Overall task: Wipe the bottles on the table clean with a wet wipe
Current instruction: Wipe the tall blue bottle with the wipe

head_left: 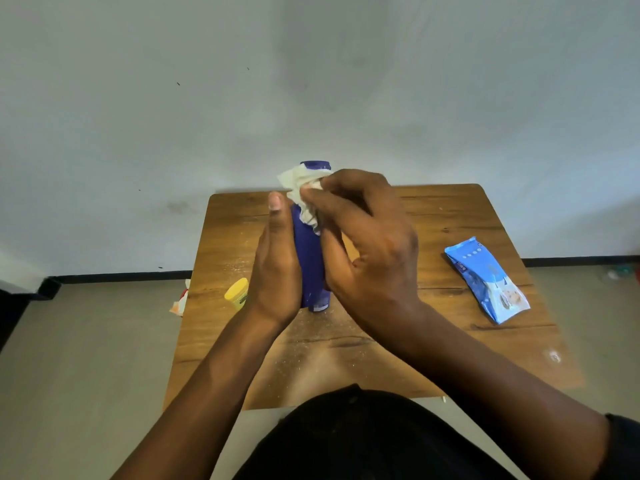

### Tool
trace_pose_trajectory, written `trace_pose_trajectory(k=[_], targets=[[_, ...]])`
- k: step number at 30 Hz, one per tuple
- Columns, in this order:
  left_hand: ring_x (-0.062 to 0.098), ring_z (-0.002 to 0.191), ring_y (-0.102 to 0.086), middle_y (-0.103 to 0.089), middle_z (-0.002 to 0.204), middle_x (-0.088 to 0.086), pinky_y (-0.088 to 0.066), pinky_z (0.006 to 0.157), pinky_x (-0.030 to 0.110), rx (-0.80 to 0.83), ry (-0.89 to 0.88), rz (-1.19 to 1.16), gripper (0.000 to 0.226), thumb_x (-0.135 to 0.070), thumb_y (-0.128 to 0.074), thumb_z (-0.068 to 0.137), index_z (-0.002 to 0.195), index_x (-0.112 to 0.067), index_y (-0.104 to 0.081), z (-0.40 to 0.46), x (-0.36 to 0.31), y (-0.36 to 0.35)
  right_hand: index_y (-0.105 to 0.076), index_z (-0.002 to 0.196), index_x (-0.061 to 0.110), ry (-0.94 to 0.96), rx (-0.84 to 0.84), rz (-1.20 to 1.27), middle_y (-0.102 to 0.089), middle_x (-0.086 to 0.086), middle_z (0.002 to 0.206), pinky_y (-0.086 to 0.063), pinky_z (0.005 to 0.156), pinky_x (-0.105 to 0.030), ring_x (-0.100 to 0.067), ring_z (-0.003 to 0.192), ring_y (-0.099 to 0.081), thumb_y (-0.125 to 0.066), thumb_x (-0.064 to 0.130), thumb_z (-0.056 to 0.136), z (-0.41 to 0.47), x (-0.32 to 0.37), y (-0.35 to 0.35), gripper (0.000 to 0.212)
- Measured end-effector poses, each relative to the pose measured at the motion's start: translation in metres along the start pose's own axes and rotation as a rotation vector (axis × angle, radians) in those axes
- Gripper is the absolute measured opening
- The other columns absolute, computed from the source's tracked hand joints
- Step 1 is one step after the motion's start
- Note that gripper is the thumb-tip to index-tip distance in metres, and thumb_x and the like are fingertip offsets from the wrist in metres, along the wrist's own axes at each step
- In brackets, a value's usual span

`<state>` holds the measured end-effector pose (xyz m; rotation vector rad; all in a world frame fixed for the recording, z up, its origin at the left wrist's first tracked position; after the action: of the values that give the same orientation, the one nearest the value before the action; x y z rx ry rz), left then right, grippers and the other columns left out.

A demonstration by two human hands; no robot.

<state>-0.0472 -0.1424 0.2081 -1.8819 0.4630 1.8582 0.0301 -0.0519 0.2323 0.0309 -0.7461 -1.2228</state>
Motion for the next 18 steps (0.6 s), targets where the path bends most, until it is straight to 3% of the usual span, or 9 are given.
trace_pose_trajectory(k=[2, 4, 6, 9, 11, 14, 18], targets=[[0.032, 0.100, -0.069, -0.073, 0.104, 0.011, -0.051, 0.097, 0.063, -0.030, -0.054, 0.053, 0.055, -0.071, -0.024, 0.099, 0.108, -0.042, -0.070, 0.000, 0.001, 0.002, -0.077, 0.117, -0.001, 0.064, 0.036, -0.011, -0.069, -0.021, 0.117, -0.056, 0.083, -0.039, -0.030, 0.105, -0.066, -0.073, -0.006, 0.091, -0.001, -0.001, 0.000, 0.027], [0.034, 0.103, -0.067, -0.072, 0.109, 0.012, -0.049, 0.098, 0.065, -0.058, -0.084, 0.106, 0.057, -0.081, -0.027, 0.093, 0.108, -0.046, -0.068, -0.001, 0.001, 0.004, -0.076, 0.117, -0.001, 0.082, 0.036, 0.012, -0.069, -0.021, 0.116, -0.056, 0.085, -0.033, -0.028, 0.105, -0.067, -0.070, -0.006, 0.092, 0.002, -0.004, 0.003, 0.026], [0.027, 0.094, -0.068, -0.073, 0.100, 0.008, -0.053, 0.094, 0.058, -0.058, -0.100, 0.114, 0.051, -0.077, -0.026, 0.095, 0.094, -0.050, -0.070, -0.002, -0.001, 0.003, -0.076, 0.115, -0.002, 0.031, -0.004, 0.060, -0.070, -0.018, 0.113, -0.056, 0.087, -0.025, -0.024, 0.104, -0.068, -0.067, -0.010, 0.091, 0.003, -0.006, 0.005, 0.027], [0.020, 0.064, -0.065, -0.068, 0.073, 0.007, -0.056, 0.064, 0.037, 0.047, -0.084, 0.064, 0.062, -0.057, -0.020, 0.105, 0.078, -0.036, -0.072, -0.007, -0.008, -0.003, -0.066, 0.112, 0.002, -0.190, -0.021, 0.228, -0.071, -0.006, 0.103, -0.062, 0.074, -0.036, -0.018, 0.087, -0.073, -0.063, -0.009, 0.095, 0.006, -0.007, 0.009, 0.021], [0.024, 0.059, -0.066, -0.067, 0.070, 0.012, -0.056, 0.060, 0.035, 0.142, -0.057, -0.002, 0.063, -0.053, -0.018, 0.105, 0.088, -0.024, -0.071, -0.008, -0.007, -0.003, -0.058, 0.111, 0.010, -0.370, -0.016, 0.280, -0.069, 0.003, 0.098, -0.062, 0.076, -0.039, -0.013, 0.089, -0.073, -0.065, -0.002, 0.098, 0.010, -0.013, 0.011, 0.020], [0.035, 0.062, -0.066, -0.065, 0.075, 0.024, -0.056, 0.067, 0.050, 0.216, 0.000, -0.054, 0.071, -0.058, -0.015, 0.102, 0.109, -0.009, -0.065, -0.008, -0.007, 0.000, -0.057, 0.112, 0.014, -0.503, 0.001, 0.413, -0.071, 0.000, 0.104, -0.061, 0.083, -0.045, -0.014, 0.099, -0.072, -0.067, 0.004, 0.098, 0.020, -0.022, 0.017, 0.021], [0.036, 0.063, -0.067, -0.066, 0.079, 0.027, -0.057, 0.068, 0.045, 0.213, 0.062, -0.084, 0.079, -0.063, -0.018, 0.099, 0.117, 0.000, -0.061, -0.003, -0.004, 0.004, -0.058, 0.108, 0.007, -0.526, 0.083, 0.572, -0.068, -0.004, 0.102, -0.055, 0.066, -0.027, -0.009, 0.088, -0.067, -0.068, 0.000, 0.097, 0.026, -0.020, 0.021, 0.017]])
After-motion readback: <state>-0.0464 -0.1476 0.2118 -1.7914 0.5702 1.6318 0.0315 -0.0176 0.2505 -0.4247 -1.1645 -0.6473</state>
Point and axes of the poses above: each hand's wrist, its own z-axis towards the middle knuckle, its own y-axis out of the back of the hand, x = y × z, the point moved 2 cm from there along z, towards the middle knuckle
